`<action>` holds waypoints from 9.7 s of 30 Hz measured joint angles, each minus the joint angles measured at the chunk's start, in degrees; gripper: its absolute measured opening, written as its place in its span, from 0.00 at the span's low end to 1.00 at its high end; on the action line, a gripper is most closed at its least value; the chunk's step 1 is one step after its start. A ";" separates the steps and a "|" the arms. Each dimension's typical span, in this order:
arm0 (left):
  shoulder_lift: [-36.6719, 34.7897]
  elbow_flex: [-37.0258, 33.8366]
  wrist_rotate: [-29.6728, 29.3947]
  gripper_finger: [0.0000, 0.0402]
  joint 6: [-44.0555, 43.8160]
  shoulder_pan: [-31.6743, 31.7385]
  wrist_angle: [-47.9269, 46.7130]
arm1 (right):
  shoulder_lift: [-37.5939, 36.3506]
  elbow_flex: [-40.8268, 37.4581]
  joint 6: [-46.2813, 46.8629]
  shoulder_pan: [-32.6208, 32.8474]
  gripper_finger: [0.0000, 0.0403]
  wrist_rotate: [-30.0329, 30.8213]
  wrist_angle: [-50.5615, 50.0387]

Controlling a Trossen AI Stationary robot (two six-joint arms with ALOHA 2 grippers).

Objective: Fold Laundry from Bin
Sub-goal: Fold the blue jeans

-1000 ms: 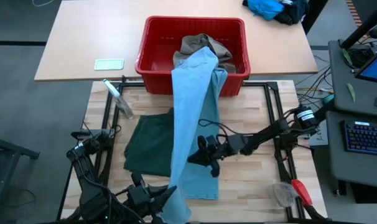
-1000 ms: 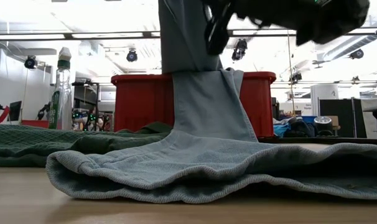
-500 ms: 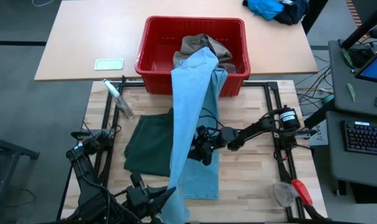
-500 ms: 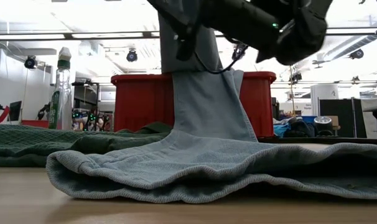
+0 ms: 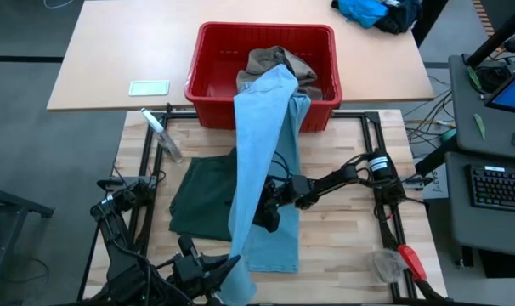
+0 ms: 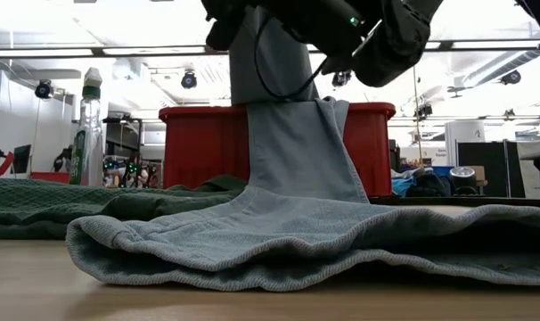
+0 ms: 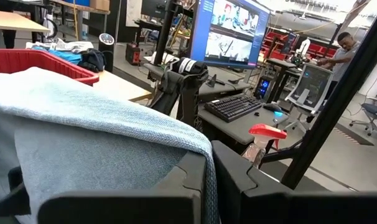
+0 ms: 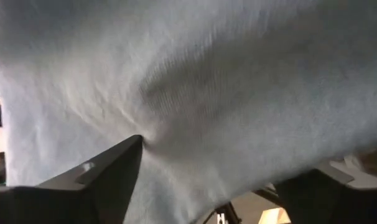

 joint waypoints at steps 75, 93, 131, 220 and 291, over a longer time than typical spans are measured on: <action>0.02 -35.21 35.49 0.40 -27.59 7.63 -1.27 | -24.69 -0.38 16.87 24.79 0.38 44.08 -123.79; -0.75 -36.12 38.20 0.10 12.44 21.83 1.49 | -30.17 0.98 11.51 21.69 0.34 50.12 -130.41; -34.69 -96.76 54.24 0.01 28.78 53.15 78.02 | -38.28 -8.34 -23.47 -13.09 0.02 33.94 -107.71; -37.79 -91.59 82.75 0.01 45.94 80.06 91.77 | -49.05 -15.84 -22.01 -39.39 0.03 3.06 -82.87; -37.08 -69.85 73.85 0.28 56.70 82.57 44.88 | -42.97 5.75 -30.38 -43.39 0.67 32.63 -111.20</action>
